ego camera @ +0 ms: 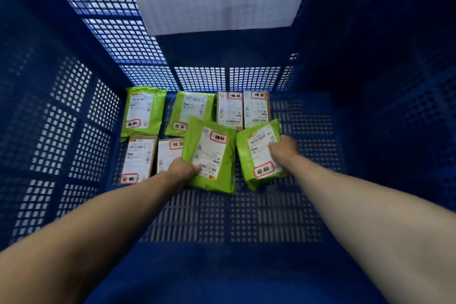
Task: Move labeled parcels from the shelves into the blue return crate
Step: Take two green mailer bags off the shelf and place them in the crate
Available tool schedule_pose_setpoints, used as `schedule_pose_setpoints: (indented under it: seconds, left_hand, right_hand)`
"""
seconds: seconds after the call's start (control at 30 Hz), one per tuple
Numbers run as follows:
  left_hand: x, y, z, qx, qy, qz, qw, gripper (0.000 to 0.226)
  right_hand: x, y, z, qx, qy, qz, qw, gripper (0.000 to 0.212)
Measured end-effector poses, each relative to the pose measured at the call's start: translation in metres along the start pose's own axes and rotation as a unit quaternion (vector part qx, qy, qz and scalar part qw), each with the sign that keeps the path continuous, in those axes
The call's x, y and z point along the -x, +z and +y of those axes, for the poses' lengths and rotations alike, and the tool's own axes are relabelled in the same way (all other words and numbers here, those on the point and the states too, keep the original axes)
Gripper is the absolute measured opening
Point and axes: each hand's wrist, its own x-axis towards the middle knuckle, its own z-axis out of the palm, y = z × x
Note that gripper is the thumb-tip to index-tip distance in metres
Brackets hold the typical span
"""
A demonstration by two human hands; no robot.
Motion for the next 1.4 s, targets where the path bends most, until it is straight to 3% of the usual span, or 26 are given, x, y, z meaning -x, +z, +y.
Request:
schedule_pose_setpoints:
  seconds: [0.47, 0.6, 0.83, 1.0, 1.1, 1.23, 1.4]
  left_hand:
    - [-0.030, 0.025, -0.023, 0.047, -0.029, -0.006, 0.998, 0.049]
    - [-0.032, 0.027, -0.022, -0.018, -0.027, 0.040, 0.999, 0.042]
    - [-0.031, 0.034, -0.008, -0.163, -0.035, 0.088, 0.982, 0.043]
    - [-0.015, 0.031, 0.010, -0.291, 0.001, 0.070, 0.954, 0.049]
    - [-0.003, 0.030, 0.029, -0.317, 0.034, 0.095, 0.943, 0.057]
    - [0.021, 0.026, 0.069, -0.295, 0.186, 0.064, 0.935, 0.042]
    - [0.054, 0.011, 0.113, -0.248, 0.355, 0.084, 0.897, 0.027]
  right_hand:
    - [-0.022, 0.035, 0.028, -0.033, 0.106, 0.003, 0.994, 0.031]
    - [-0.022, 0.035, 0.035, -0.033, 0.140, -0.006, 0.990, 0.032]
    - [-0.022, 0.031, 0.033, 0.084, 0.134, -0.021, 0.987, 0.032]
    - [-0.016, 0.022, 0.005, 0.213, 0.026, 0.064, 0.975, 0.027]
    - [-0.013, 0.023, -0.022, 0.178, -0.071, -0.003, 0.981, 0.012]
    - [0.002, 0.019, -0.062, 0.103, -0.188, -0.074, 0.974, 0.025]
    - [0.020, 0.000, -0.115, 0.025, -0.275, -0.069, 0.959, 0.034]
